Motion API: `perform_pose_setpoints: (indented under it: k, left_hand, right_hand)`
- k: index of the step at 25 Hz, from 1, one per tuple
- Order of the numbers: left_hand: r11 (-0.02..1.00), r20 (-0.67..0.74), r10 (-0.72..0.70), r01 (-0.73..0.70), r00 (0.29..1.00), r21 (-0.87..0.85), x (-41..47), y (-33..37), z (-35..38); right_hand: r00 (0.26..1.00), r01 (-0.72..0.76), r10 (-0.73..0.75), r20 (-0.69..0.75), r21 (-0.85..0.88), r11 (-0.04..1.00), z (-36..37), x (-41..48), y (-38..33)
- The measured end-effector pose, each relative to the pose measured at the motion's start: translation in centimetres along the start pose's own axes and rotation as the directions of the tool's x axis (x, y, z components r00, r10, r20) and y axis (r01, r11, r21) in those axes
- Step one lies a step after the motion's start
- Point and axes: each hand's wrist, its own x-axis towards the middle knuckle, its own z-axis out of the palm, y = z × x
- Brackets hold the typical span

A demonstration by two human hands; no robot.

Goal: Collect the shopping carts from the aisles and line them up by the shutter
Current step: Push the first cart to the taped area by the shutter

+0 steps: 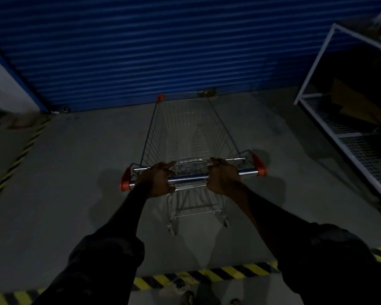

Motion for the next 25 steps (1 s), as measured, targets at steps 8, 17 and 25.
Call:
perform_pose_setpoints:
  k: [8, 17, 25]
  left_hand:
    - [0.999, -0.069, 0.052, -0.053, 0.996, -0.014, 1.8, -5.0, -1.3]
    - [0.978, -0.372, -0.180, 0.205, 0.911, 0.029, -2.5, -2.7, 1.5]
    - [0.968, -0.481, -0.245, 0.184, 0.842, -0.172, -7.3, 6.1, 0.9]
  right_hand:
    - [0.993, -0.051, 0.052, -0.110, 0.017, 0.999, 0.1, 1.5, -3.5]
    - [0.981, -0.093, 0.098, -0.166, 0.034, 0.995, 1.7, -2.9, -3.7]
    - [0.942, -0.093, 0.163, -0.294, 0.236, 0.967, 0.6, -10.2, -0.8]
